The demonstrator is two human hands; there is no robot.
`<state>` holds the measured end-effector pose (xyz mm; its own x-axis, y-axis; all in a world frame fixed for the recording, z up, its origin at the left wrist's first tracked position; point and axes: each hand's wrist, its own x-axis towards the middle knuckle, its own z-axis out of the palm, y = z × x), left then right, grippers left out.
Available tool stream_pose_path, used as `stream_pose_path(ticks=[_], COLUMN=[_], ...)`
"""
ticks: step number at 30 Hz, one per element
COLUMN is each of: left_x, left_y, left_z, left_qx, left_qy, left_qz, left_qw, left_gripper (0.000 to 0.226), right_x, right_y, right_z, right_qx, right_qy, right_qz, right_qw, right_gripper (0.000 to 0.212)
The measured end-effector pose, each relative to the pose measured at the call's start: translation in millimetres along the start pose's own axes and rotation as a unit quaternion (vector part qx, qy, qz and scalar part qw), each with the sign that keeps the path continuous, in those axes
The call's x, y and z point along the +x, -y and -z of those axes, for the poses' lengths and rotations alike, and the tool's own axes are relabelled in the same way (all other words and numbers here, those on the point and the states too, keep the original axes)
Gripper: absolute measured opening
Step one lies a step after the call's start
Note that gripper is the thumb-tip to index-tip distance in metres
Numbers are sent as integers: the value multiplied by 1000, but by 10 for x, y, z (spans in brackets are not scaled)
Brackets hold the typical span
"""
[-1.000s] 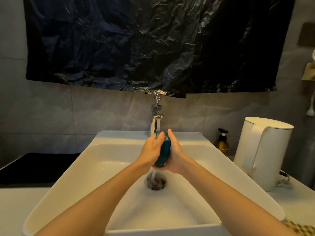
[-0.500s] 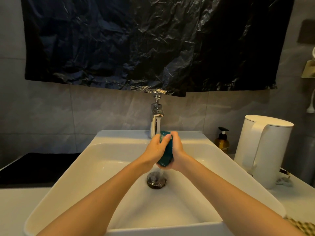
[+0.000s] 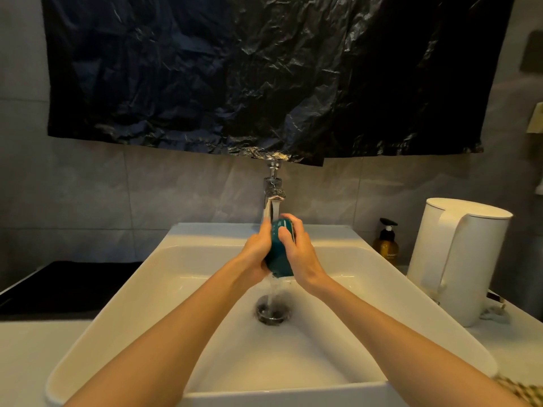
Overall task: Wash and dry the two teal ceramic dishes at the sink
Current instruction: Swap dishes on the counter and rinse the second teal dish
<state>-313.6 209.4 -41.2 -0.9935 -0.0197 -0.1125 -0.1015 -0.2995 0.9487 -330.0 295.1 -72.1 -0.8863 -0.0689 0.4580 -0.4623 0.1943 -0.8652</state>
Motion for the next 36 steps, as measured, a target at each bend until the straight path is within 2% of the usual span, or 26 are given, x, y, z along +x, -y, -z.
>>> stream_pose_path(ticks=[3,5,7,8,10,12,14,17,19,21,23,26,28,30,32,34,36], left_x=[-14,0,-13,-16,-3,-18,-20,9,25,37,30,-45,-30,-4,20,32,45], left_y=[-30,-31,-1,15,45,68,98,116,65,-5,-1,107,137,107,63,23,-22], left_z=[-26,-27,-6,11,53,67,29,-46,-66,-64,-60,-71,-47,-47,-57,-38,31], left_qx=[4,12,14,17,56,90,85,60,28,12,52,139,158,125,72,31,-35], left_qy=[19,28,38,43,48,49,46,21,-12,-52,-58,-2,15,14,0,-9,-12], left_qz=[-23,-47,-61,-69,-87,-99,-95,-81,-56,-41,-59,-111,-120,-114,-87,-52,-12], left_qw=[1000,998,997,997,994,990,991,995,998,998,995,984,980,986,994,998,999], left_gripper=[41,36,34,35,30,21,20,24,28,38,45,36,31,32,36,40,46], right_x=[-10,-7,-21,-26,-39,-27,-2,-3,-36,-62,-68,-40,-24,0,-14,-31,-19], right_y=[33,65,95,125,175,175,159,158,185,181,199,197,174,152,170,164,103], right_z=[32,17,15,28,71,98,78,31,38,24,-31,-54,-22,1,15,28,16], right_qx=[36,84,119,144,222,284,285,204,147,114,152,248,252,209,155,127,69], right_qy=[-1,3,15,29,66,76,52,12,14,26,19,-3,-11,-12,-11,-3,20], right_qz=[22,-7,-88,-160,-302,-348,-341,-287,-224,-183,-224,-337,-340,-298,-232,-170,-84], right_qw=[999,996,989,976,925,890,894,936,963,976,963,908,906,931,960,977,994], right_gripper=[45,47,42,43,57,60,53,46,38,33,35,44,46,47,38,32,35])
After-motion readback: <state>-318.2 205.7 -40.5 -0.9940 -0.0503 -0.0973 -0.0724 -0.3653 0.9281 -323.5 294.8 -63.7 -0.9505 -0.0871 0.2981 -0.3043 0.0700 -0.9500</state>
